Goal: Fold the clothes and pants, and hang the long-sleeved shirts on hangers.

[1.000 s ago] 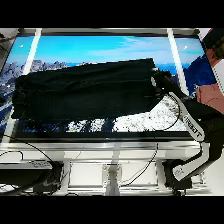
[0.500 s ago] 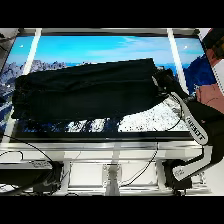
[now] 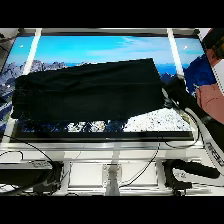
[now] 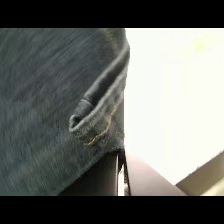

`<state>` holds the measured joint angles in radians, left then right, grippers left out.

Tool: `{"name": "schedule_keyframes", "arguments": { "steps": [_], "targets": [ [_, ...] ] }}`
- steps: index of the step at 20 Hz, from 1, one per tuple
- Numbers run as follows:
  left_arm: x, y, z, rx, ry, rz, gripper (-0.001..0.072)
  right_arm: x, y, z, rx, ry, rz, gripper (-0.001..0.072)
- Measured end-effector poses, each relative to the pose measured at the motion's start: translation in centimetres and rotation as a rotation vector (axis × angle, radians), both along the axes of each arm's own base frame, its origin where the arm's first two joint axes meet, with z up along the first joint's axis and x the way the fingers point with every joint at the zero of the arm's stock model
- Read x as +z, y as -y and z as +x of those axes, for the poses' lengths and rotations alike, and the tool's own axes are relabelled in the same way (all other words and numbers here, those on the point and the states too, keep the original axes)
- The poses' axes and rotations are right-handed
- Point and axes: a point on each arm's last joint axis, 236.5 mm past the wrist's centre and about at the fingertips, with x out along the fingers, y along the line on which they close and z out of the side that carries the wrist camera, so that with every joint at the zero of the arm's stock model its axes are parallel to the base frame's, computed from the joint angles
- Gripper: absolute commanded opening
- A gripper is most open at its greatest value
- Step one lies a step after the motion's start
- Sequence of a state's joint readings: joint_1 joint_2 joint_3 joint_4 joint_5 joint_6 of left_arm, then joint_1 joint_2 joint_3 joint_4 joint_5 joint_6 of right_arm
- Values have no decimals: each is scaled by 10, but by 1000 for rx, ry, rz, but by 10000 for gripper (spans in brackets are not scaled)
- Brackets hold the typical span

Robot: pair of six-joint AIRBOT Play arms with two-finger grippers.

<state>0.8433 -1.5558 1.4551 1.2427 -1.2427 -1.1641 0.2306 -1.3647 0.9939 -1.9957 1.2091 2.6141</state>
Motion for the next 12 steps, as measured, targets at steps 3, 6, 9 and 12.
{"name": "schedule_keyframes", "arguments": {
  "steps": [3, 6, 9, 12],
  "targets": [
    [2, 4, 5, 9, 22, -23, 374, -10, 4, -25, -197, 54, 25, 20],
    [4, 8, 9, 13, 41, -41, 373, -10, 7, -29, -243, 81, 20, 37],
    [5, 9, 11, 16, 50, -51, 374, -7, 10, -30, -250, 92, 11, 100],
    [6, 10, 12, 17, 54, -53, 374, -6, 12, -23, -218, 108, 20, 137]
  ]
}}
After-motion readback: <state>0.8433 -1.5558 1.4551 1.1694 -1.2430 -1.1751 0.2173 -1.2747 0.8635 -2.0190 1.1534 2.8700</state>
